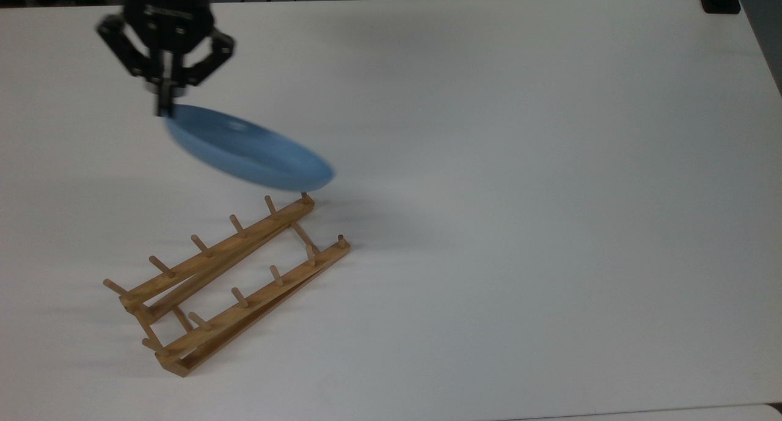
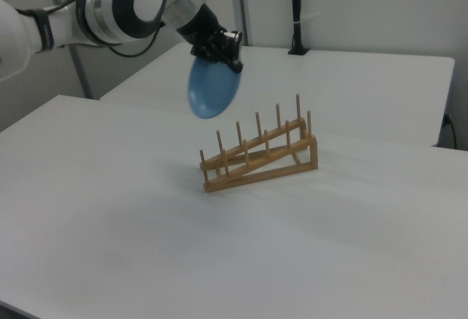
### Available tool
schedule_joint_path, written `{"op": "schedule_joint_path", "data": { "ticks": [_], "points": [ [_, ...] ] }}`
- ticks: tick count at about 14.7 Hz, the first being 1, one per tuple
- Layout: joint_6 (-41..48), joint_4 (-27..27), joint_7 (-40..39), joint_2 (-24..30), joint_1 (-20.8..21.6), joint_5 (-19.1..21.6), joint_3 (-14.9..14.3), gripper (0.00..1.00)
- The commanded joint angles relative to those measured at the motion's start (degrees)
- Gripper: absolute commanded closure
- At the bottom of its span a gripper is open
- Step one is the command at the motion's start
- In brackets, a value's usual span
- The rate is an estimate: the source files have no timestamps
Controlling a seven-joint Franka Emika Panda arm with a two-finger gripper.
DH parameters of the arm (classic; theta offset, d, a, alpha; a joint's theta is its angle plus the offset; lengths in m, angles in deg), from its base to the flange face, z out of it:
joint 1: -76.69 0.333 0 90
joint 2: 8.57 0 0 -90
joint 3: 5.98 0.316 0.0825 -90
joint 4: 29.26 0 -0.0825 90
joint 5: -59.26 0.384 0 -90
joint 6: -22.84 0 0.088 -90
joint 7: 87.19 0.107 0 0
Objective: Place plate in plate rack
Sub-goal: 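Carry the plate toward the wooden rack, tilting it upright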
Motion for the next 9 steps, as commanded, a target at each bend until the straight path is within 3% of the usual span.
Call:
{"op": "schedule_joint_path", "data": {
  "ticks": [1, 5, 9],
  "points": [
    [-4.8, 1.1, 15.8, 0.5, 0.0, -13.6, -0.8, 1.00],
    [-5.1, 2.5, 38.3, -0.4, 0.1, -30.6, -0.8, 1.00],
    [-5.6, 2.0, 44.1, -4.0, 0.4, -35.9, -0.7, 1.00]
  ]
}}
